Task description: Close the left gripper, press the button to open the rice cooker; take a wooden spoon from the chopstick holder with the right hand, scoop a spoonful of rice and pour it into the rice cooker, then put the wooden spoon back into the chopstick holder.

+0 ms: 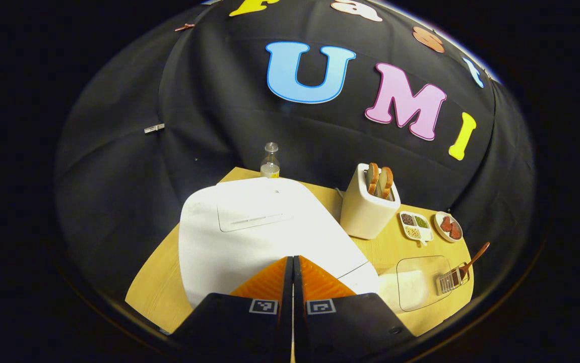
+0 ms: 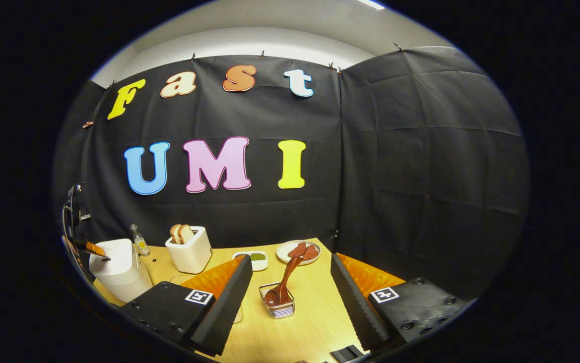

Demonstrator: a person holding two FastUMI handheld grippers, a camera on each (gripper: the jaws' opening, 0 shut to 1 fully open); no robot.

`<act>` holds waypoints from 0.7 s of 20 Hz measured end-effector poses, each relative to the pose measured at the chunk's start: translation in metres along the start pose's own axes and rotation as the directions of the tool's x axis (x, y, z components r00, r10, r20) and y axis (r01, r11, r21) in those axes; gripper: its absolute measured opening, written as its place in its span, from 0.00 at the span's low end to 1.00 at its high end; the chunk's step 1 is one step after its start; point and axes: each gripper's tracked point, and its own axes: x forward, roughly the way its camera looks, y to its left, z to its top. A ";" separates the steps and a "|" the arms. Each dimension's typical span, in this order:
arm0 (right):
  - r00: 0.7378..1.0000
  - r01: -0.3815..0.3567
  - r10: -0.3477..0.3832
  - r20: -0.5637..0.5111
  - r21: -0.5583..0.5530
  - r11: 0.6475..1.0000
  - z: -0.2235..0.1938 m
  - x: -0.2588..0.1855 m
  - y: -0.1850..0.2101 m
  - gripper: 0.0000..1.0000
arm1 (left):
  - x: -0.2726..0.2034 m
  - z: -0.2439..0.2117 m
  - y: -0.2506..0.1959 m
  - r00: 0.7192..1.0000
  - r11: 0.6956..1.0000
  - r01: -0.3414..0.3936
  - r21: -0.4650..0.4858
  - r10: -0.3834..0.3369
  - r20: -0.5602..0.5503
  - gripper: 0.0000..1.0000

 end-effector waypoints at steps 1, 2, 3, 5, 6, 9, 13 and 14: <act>1.000 0.003 -0.003 -0.006 0.000 1.000 -0.003 -0.001 -0.002 0.97 | 0.003 -0.004 0.004 1.000 1.000 -0.020 0.010 0.020 -0.010 0.07; 1.000 0.006 -0.006 -0.009 0.001 1.000 -0.005 -0.001 -0.004 0.97 | 0.006 -0.009 0.009 0.999 0.999 -0.040 0.034 0.041 -0.016 0.07; 1.000 0.008 -0.008 -0.009 0.003 1.000 -0.005 0.000 -0.005 0.97 | 0.006 -0.007 0.008 0.999 0.998 -0.044 0.047 0.044 -0.006 0.07; 1.000 0.011 -0.011 -0.011 0.002 1.000 -0.006 0.002 -0.009 0.97 | 0.006 -0.009 0.007 0.999 0.998 -0.050 0.050 0.050 -0.008 0.10; 1.000 0.013 -0.013 -0.011 0.000 1.000 -0.006 0.003 -0.011 0.97 | 0.007 -0.008 0.007 0.999 0.998 -0.049 0.041 0.049 -0.007 0.07; 1.000 0.009 -0.009 -0.026 0.004 1.000 -0.013 0.006 -0.014 0.97 | 0.006 -0.009 0.009 0.999 0.998 -0.046 -0.038 0.046 0.001 0.07; 0.999 0.016 -0.015 -0.043 0.014 1.000 -0.024 0.007 -0.028 0.98 | 0.008 -0.013 0.010 0.999 0.994 -0.045 -0.105 0.044 -0.014 0.07; 0.999 0.017 -0.016 -0.051 0.024 1.000 -0.026 0.006 -0.032 0.97 | 0.008 -0.011 0.010 0.999 0.993 -0.050 -0.111 0.050 -0.008 0.07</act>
